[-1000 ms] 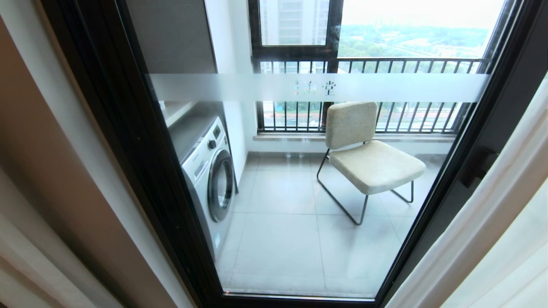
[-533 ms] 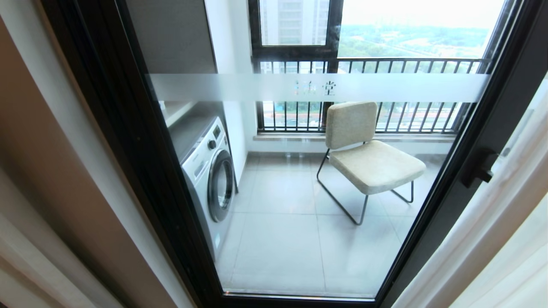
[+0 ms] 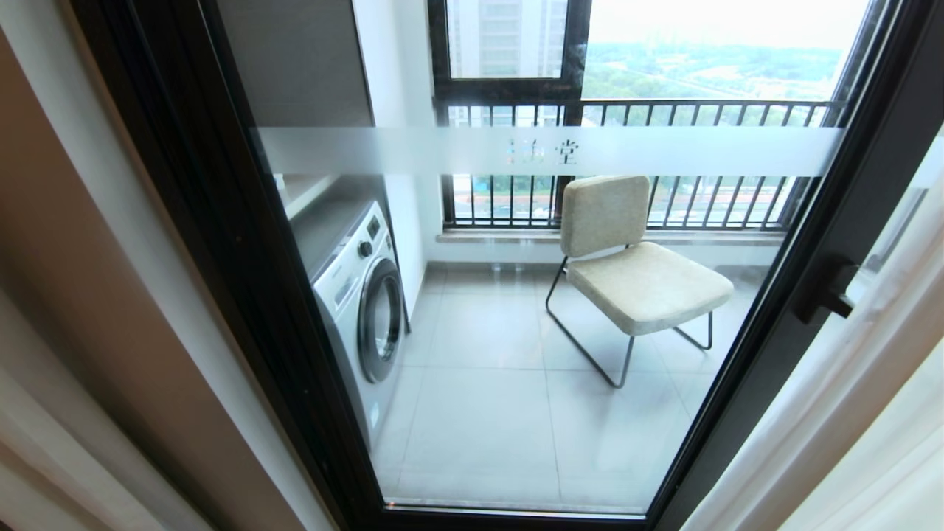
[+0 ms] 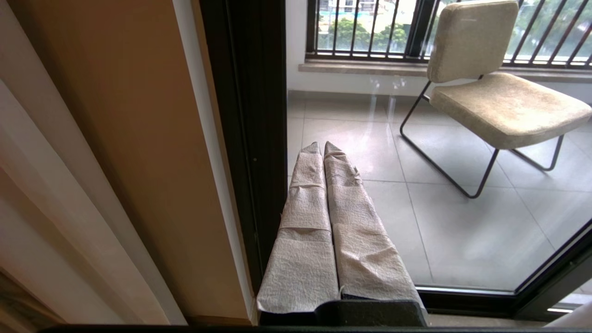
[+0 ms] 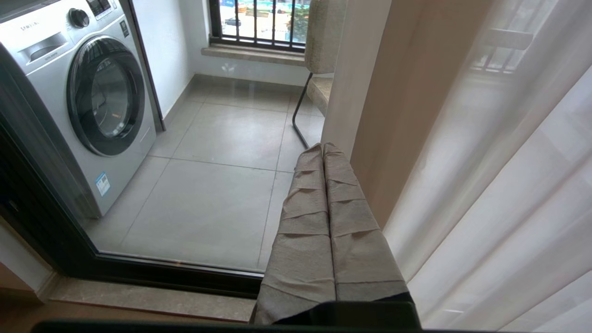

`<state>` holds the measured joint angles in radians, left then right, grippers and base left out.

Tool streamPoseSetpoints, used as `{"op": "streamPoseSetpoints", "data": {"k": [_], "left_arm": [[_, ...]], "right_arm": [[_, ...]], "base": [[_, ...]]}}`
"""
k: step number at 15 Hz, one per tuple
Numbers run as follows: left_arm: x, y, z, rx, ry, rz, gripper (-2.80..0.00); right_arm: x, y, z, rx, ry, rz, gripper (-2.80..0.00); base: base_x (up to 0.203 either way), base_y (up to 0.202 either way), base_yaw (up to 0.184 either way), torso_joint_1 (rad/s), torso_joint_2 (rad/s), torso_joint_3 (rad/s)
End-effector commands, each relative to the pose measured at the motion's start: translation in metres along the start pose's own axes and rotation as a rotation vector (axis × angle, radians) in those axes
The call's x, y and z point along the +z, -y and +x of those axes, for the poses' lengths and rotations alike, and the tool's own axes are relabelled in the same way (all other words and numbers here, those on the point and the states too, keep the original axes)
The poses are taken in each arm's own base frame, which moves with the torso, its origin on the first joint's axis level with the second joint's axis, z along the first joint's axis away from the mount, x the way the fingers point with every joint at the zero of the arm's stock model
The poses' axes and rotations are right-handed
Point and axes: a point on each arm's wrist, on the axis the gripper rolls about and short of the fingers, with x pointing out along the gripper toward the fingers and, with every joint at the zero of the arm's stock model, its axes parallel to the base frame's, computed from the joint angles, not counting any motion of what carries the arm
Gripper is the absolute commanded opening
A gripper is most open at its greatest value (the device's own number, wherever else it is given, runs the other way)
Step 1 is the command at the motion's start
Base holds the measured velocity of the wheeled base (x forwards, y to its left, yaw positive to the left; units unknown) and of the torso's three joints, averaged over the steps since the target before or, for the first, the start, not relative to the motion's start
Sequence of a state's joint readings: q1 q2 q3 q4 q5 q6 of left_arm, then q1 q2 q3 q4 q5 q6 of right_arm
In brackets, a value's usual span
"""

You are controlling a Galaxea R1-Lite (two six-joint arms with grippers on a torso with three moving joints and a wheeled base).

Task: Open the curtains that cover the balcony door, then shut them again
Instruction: Close the inner curtains on both sides

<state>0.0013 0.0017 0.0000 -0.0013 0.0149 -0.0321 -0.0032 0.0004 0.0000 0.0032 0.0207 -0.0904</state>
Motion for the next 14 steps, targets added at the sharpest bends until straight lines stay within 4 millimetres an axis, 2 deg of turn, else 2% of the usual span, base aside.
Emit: {"op": "streamPoseSetpoints", "data": {"k": [1,14], "left_arm": [[0.0000,0.0000,0.0000,0.001,0.000,0.000,-2.80],[0.0000,0.0000,0.0000,0.001,0.000,-0.002,-2.80]], "right_arm": [[0.0000,0.0000,0.0000,0.001,0.001,0.000,-2.80],[0.0000,0.0000,0.0000,0.001,0.001,-0.001,-2.80]], "base": [[0.000,0.000,0.000,0.000,0.00,0.000],[0.000,0.000,0.000,0.000,0.00,0.000]]}}
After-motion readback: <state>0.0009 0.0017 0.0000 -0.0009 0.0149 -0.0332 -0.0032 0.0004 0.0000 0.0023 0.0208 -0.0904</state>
